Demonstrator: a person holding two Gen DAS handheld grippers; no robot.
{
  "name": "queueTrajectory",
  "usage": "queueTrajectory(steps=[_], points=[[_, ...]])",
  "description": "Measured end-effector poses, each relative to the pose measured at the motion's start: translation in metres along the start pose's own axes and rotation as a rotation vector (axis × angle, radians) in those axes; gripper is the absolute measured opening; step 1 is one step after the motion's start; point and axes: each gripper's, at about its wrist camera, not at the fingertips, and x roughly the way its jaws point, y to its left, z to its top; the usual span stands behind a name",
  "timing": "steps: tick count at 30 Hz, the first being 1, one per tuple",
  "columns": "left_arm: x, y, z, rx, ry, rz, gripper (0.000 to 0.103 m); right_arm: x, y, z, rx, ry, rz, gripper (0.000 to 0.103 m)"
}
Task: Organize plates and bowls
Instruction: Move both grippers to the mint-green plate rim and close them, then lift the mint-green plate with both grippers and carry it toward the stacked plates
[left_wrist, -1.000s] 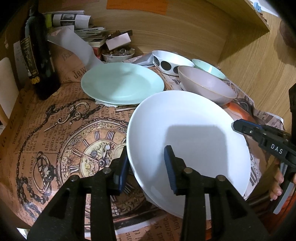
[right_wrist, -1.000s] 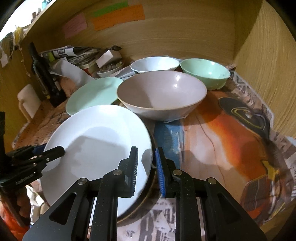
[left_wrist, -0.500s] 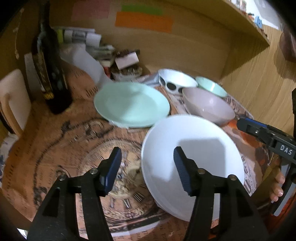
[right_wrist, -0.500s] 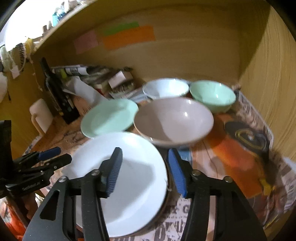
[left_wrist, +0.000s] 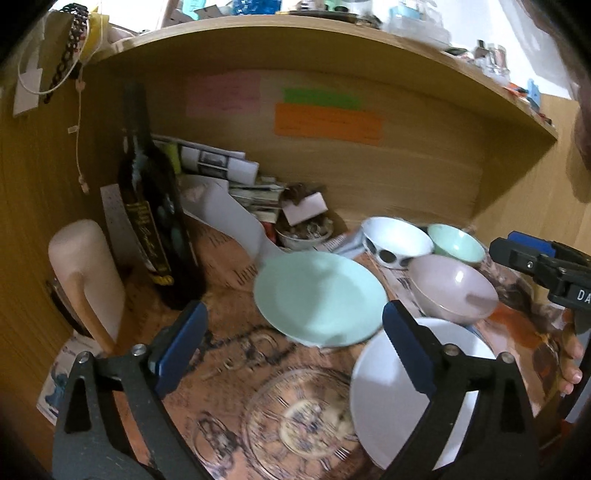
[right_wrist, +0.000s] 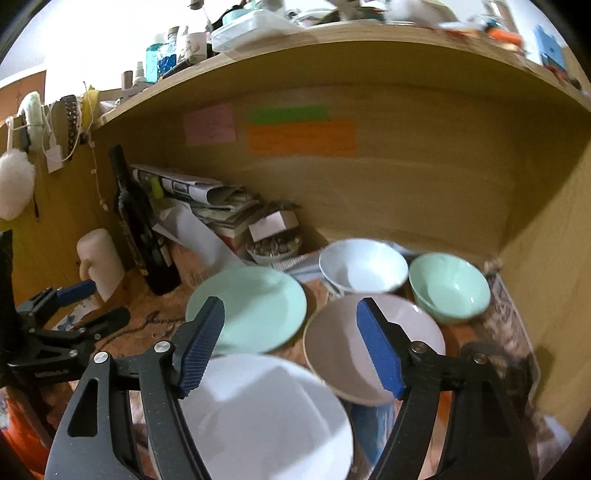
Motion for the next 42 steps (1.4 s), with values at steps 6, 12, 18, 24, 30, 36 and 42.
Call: queueTrajectory(steps=[6,12,18,24,30,36,42], points=[[0.025,0.016,0.012,-0.017,0.036,0.022,0.098,0.042,0.004,0.021,-0.003,0.061,0.036,0.071],[0.069,0.036,0.015,-0.042,0.119,0.031,0.098,0.086,0.008,0.033,-0.035,0.161,0.037,0.071],[0.117,0.05,0.007,-0.09,0.267,-0.032,0.094,0.136,0.002,0.033,-0.049,0.316,0.044,0.07],[0.144,0.046,0.0,-0.081,0.374,-0.079,0.065,0.179,-0.012,0.022,-0.033,0.478,0.06,0.04],[0.156,0.042,-0.002,-0.063,0.42,-0.111,0.035,0.209,-0.024,0.012,0.001,0.594,0.084,0.015],[0.163,0.046,-0.006,-0.064,0.445,-0.114,0.031,0.224,-0.024,0.01,-0.026,0.658,0.082,0.012],[0.172,0.046,-0.009,-0.065,0.473,-0.126,0.031,0.236,-0.019,0.01,-0.066,0.709,0.077,0.012]])
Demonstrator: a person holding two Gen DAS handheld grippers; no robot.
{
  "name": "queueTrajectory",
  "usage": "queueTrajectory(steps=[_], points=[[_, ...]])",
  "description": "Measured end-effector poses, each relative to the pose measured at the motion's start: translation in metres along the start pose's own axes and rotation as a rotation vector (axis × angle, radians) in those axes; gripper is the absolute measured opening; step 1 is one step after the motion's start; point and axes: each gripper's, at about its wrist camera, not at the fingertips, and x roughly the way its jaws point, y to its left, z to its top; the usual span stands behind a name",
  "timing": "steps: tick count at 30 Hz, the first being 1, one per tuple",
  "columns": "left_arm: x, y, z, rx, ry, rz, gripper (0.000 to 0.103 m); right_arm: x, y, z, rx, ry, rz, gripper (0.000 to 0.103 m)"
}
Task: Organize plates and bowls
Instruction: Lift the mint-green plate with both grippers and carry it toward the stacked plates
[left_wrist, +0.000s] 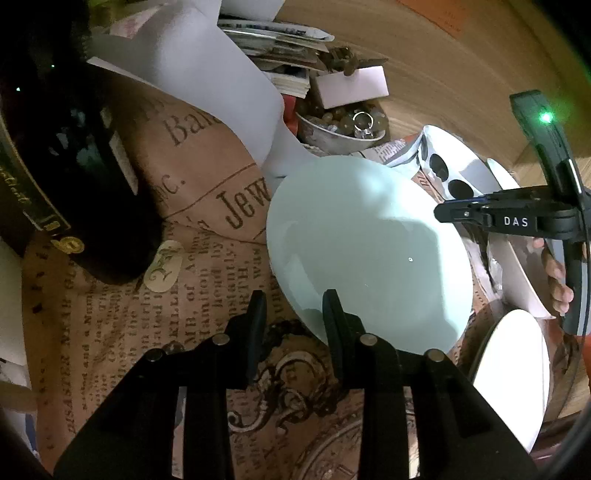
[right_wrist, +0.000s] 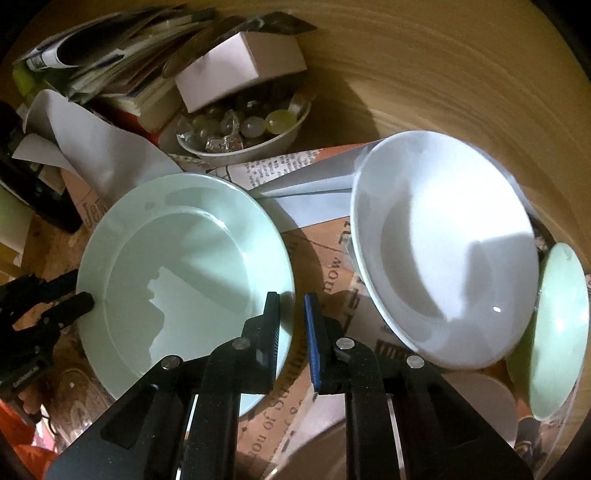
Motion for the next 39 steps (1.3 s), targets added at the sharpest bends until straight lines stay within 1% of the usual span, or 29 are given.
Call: queueTrajectory(steps=[3,8,15,17,19,22,26,29,34,39], points=[[0.002,-0.001,0.0,0.0,0.006,-0.008,0.031,0.005,0.003,0.005,-0.009,0.022,0.015,0.013],[0.012,-0.004,0.003,0.004,0.029,-0.043,0.032,0.016,0.007,0.011,-0.018,0.048,0.022,0.024],[0.017,-0.009,0.005,0.021,0.025,-0.052,0.031,0.02,0.004,0.0,-0.002,0.037,0.03,0.024],[0.017,-0.01,0.005,0.013,0.025,-0.051,0.031,0.019,0.003,0.0,0.004,0.033,0.027,0.022],[0.016,-0.011,0.006,-0.001,0.023,-0.052,0.031,0.022,0.0,0.0,0.013,0.031,0.038,0.021],[0.011,-0.008,0.006,-0.015,0.01,-0.055,0.031,0.015,-0.003,-0.001,0.013,0.02,0.042,0.02],[0.002,-0.004,0.005,-0.025,-0.008,-0.067,0.031,0.003,-0.003,-0.007,-0.005,-0.012,0.042,0.02],[-0.009,-0.005,0.002,-0.017,-0.029,-0.066,0.031,-0.012,-0.005,-0.009,-0.007,-0.054,0.042,0.02],[-0.03,-0.004,-0.001,-0.017,-0.069,-0.074,0.031,-0.037,-0.008,-0.015,-0.014,-0.12,0.051,0.02],[-0.049,-0.007,-0.002,-0.019,-0.113,-0.076,0.031,-0.058,-0.01,-0.026,-0.02,-0.16,0.05,0.02]])
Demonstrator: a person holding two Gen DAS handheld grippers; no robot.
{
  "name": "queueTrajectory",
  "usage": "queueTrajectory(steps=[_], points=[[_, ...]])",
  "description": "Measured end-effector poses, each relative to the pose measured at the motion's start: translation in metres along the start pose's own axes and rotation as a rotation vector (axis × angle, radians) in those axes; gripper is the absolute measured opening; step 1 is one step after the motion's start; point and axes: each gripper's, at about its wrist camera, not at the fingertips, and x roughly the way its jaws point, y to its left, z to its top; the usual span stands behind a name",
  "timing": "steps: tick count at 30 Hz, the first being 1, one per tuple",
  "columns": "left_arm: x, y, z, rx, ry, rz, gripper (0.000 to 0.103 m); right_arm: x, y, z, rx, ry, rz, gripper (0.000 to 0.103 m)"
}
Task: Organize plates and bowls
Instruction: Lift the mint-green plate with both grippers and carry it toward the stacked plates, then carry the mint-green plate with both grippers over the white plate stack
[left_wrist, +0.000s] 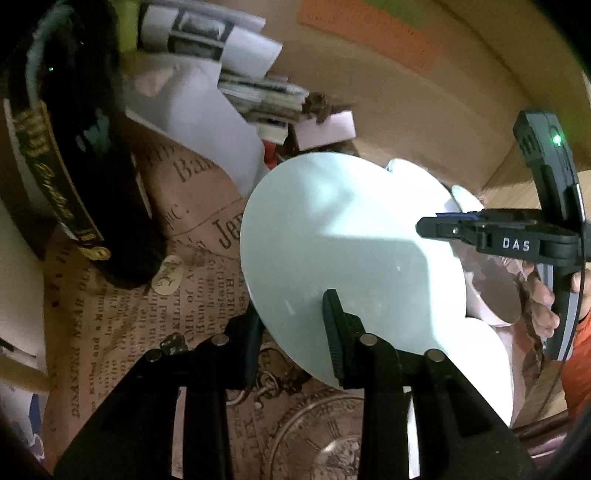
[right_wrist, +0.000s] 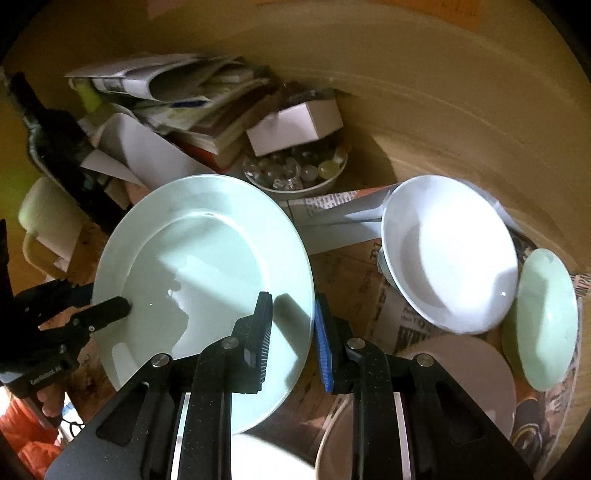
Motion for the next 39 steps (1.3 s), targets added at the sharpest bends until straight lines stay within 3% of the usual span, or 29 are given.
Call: queueTrajectory(steps=[10,17,39], points=[[-0.04,-0.004,-0.013,0.001,-0.056,0.005,0.031,-0.019,0.007,-0.024,0.005,-0.027,0.006,0.02],[-0.055,-0.008,-0.026,0.011,-0.069,0.009,0.031,-0.016,0.038,-0.045,0.017,-0.028,0.0,0.02],[-0.069,-0.028,-0.068,0.011,-0.032,-0.009,0.031,-0.046,0.052,-0.105,0.073,-0.037,0.008,0.02]])
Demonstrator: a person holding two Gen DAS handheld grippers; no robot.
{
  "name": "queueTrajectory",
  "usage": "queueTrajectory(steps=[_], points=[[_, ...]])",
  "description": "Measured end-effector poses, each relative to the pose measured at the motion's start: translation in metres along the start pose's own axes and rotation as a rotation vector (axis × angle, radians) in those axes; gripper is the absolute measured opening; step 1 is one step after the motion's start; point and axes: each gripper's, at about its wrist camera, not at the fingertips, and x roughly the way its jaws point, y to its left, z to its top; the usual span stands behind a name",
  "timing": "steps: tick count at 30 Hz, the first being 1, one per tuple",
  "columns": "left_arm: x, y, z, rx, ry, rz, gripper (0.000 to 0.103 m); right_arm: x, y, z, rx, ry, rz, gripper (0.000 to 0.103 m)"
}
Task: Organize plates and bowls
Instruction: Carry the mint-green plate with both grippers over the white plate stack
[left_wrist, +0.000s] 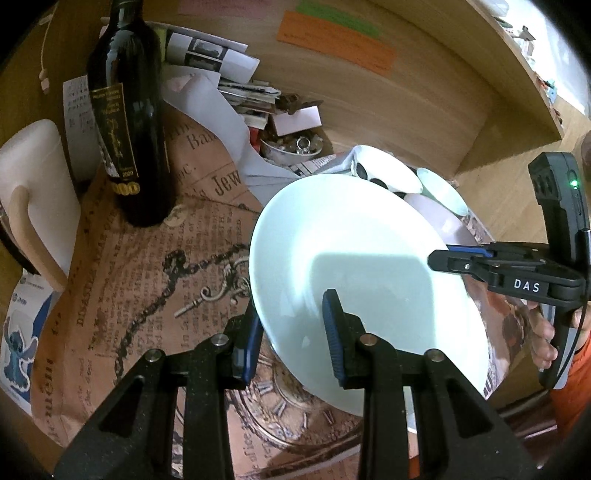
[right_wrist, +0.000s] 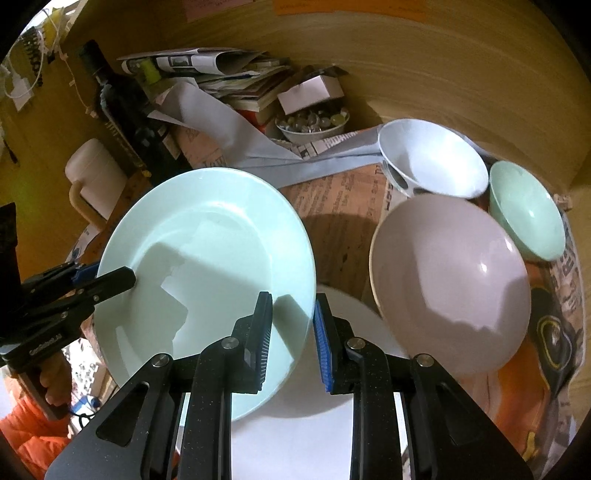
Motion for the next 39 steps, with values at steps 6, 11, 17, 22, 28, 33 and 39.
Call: queueTrajectory(steps=[6,11,17,22,28,33,39], points=[[0.001,-0.009,-0.011,0.006,0.013,-0.01,0.031,-0.008,-0.003,-0.014,0.023,-0.004,0.005,0.02],[0.002,-0.015,-0.019,0.009,0.031,-0.019,0.031,-0.012,-0.006,-0.025,0.035,-0.006,0.007,0.021],[0.008,-0.023,-0.029,0.014,0.059,-0.03,0.031,-0.016,-0.01,-0.039,0.057,-0.006,0.01,0.021],[0.013,-0.033,-0.035,0.03,0.073,-0.035,0.031,-0.018,-0.017,-0.051,0.079,-0.003,0.004,0.021],[0.02,-0.044,-0.038,0.055,0.088,-0.042,0.031,-0.02,-0.027,-0.061,0.109,0.005,-0.004,0.021],[0.025,-0.052,-0.039,0.082,0.084,-0.025,0.031,-0.02,-0.035,-0.067,0.129,0.014,-0.006,0.021],[0.032,-0.059,-0.039,0.099,0.097,-0.021,0.032,-0.018,-0.042,-0.072,0.152,0.027,-0.001,0.021]])
